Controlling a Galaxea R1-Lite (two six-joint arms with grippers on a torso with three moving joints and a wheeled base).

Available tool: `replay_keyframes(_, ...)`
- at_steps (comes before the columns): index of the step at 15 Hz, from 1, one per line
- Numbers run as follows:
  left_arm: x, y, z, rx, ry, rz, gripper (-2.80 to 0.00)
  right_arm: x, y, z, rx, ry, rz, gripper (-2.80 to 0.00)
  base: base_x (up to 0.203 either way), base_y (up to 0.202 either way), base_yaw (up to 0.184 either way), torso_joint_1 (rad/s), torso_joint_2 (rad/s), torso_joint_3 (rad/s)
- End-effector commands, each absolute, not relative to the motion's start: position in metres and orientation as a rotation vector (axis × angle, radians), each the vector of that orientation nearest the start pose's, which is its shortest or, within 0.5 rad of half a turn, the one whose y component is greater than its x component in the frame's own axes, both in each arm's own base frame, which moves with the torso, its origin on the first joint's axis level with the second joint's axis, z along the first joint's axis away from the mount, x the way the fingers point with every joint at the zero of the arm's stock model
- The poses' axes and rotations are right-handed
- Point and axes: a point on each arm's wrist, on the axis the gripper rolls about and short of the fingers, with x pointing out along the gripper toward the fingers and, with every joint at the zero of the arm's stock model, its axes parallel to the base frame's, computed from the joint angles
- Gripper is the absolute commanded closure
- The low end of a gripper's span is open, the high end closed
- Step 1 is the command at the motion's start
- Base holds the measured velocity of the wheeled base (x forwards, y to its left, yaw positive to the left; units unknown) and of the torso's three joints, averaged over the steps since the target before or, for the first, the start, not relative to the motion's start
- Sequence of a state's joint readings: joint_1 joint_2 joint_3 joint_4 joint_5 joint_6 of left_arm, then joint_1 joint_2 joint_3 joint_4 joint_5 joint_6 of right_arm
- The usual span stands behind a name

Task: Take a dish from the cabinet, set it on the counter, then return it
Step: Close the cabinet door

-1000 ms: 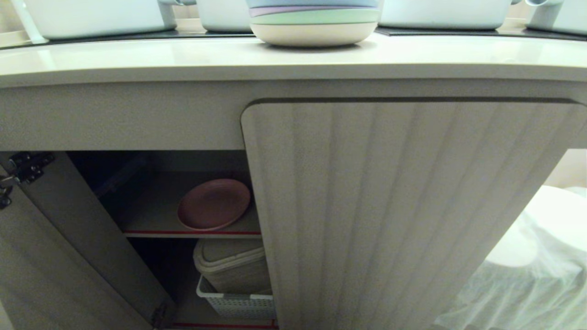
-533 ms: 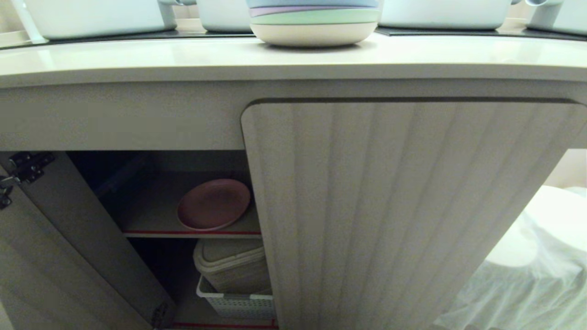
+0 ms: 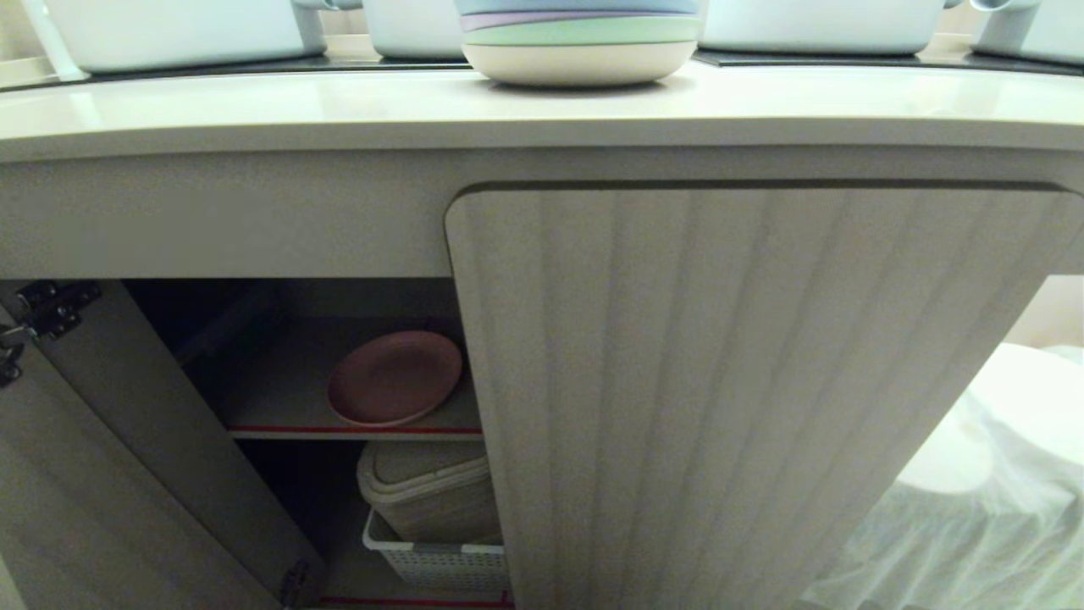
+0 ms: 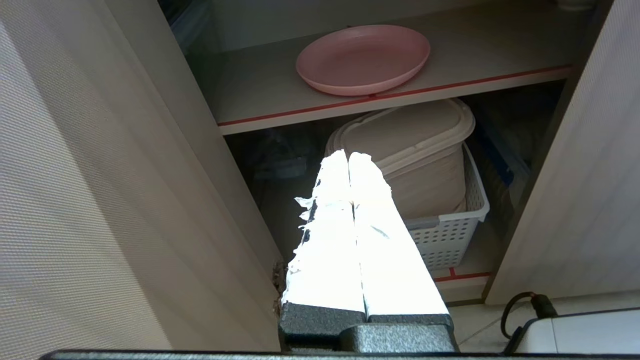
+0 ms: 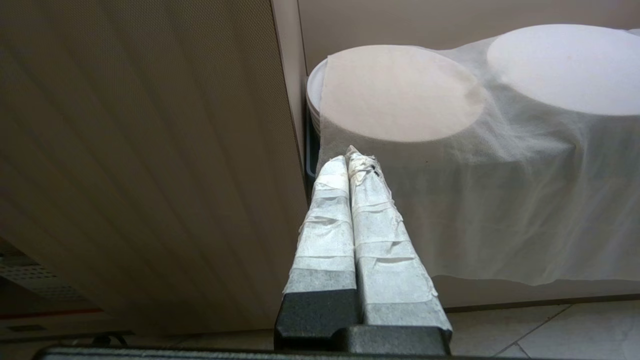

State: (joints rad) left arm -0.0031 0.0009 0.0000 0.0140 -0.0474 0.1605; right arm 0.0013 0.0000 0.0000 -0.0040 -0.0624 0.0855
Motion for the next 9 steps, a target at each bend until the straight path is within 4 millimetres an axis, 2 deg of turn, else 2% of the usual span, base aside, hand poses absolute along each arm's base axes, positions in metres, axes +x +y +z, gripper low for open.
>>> replay_keyframes(1, -0.0228, -0.0010, 0.0740, 0.159, 0.010, -0.051, 0.00, -0.0228, -0.0014, 0.0760, 0.086, -0.007, -0.061, 0.00, 0.000, 0.000, 0.000, 0.000, 0.00, 0.000)
replay_keyframes(9, -0.0228, -0.0009, 0.0740, 0.155, 0.011, -0.049, 0.00, -0.0228, -0.0014, 0.0760, 0.086, -0.007, -0.061, 0.00, 0.000, 0.000, 0.000, 0.000, 0.00, 0.000)
